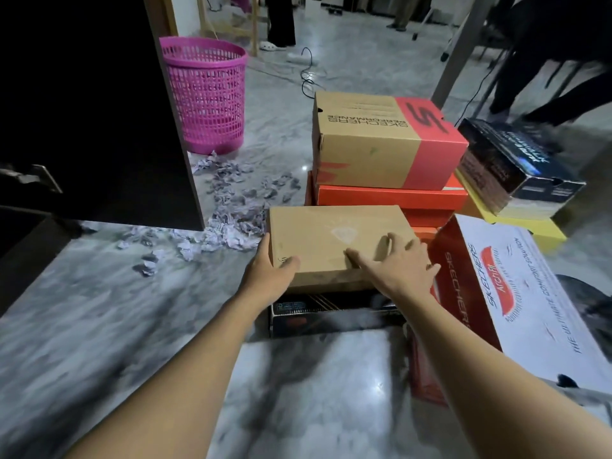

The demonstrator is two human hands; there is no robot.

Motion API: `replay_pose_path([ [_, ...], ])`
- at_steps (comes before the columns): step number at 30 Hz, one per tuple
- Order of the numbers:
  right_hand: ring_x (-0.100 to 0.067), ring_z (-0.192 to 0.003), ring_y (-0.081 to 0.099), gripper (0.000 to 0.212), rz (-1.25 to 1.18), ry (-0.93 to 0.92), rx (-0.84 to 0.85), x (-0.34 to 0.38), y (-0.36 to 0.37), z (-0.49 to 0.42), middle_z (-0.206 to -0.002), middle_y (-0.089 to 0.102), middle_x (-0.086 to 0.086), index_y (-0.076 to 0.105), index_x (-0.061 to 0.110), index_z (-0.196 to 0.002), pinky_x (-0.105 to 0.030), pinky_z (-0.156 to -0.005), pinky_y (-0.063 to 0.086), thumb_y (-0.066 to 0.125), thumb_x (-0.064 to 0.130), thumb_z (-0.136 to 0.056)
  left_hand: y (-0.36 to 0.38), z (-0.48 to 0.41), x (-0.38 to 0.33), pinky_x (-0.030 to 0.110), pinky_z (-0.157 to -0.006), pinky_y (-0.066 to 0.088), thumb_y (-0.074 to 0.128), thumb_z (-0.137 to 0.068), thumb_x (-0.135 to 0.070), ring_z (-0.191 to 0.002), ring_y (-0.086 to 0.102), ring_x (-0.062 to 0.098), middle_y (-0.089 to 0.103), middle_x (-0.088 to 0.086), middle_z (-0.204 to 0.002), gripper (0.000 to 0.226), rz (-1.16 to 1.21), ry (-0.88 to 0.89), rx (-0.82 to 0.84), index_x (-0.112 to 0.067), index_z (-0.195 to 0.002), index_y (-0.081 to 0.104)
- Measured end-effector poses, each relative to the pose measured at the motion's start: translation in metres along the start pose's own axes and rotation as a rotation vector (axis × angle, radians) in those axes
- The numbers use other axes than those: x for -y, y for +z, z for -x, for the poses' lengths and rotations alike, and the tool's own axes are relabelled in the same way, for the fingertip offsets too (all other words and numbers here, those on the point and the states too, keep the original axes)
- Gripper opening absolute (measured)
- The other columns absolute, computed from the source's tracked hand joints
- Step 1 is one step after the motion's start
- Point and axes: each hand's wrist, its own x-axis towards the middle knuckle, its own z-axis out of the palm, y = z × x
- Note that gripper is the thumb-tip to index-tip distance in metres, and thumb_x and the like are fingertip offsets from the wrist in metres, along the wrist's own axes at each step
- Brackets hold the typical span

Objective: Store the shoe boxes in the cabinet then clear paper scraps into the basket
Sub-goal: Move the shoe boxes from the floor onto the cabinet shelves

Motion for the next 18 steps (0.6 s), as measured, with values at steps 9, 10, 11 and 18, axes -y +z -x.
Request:
replay_pose_path([
  [9,-0.039,-0.123,0.044,0.107,-0.145,0.095,-0.091,0.002,0.006,0.01,-0.132,0.047,-0.021,0.036,0.028,-0.145,-0.048,-0.103,0.037,0.046,0.095,-0.062,-0.017,0.019,0.017,0.031,-0.076,0.051,0.06,-0.077,-0.044,-0.09,0.064,0.015,0.065,-0.012,-0.102,0.052,-0.011,0.064,-0.188,-0.037,-0.127,0.048],
  [10,-0.037,-0.123,0.045,0.102,-0.214,0.072,-0.123,0.0,0.011,0.016,-0.131,0.047,-0.019,0.037,0.029,-0.144,-0.047,-0.102,0.038,0.047,0.093,-0.065,-0.024,0.024,0.025,0.032,-0.076,0.052,0.056,-0.073,-0.046,-0.087,0.064,0.017,0.065,-0.011,-0.096,0.052,-0.013,0.063,-0.254,-0.036,-0.124,0.05],
  [11,-0.034,-0.122,0.046,0.096,-0.299,0.047,-0.156,-0.003,0.018,0.023,-0.13,0.048,-0.017,0.038,0.029,-0.143,-0.047,-0.102,0.04,0.05,0.09,-0.068,-0.03,0.028,0.034,0.033,-0.075,0.052,0.053,-0.071,-0.049,-0.087,0.064,0.02,0.064,-0.009,-0.092,0.055,-0.018,0.059,-0.307,-0.035,-0.125,0.051],
  [18,-0.019,-0.12,0.053,0.084,-0.739,-0.011,-0.112,-0.022,0.043,0.052,-0.132,0.053,0.003,0.036,0.03,-0.141,-0.04,-0.097,0.046,0.068,0.069,-0.074,-0.049,0.04,0.058,0.032,-0.089,0.051,0.057,-0.081,-0.056,-0.104,0.06,0.01,0.06,-0.018,-0.113,0.062,0.04,0.057,-0.187,-0.041,-0.14,0.042],
])
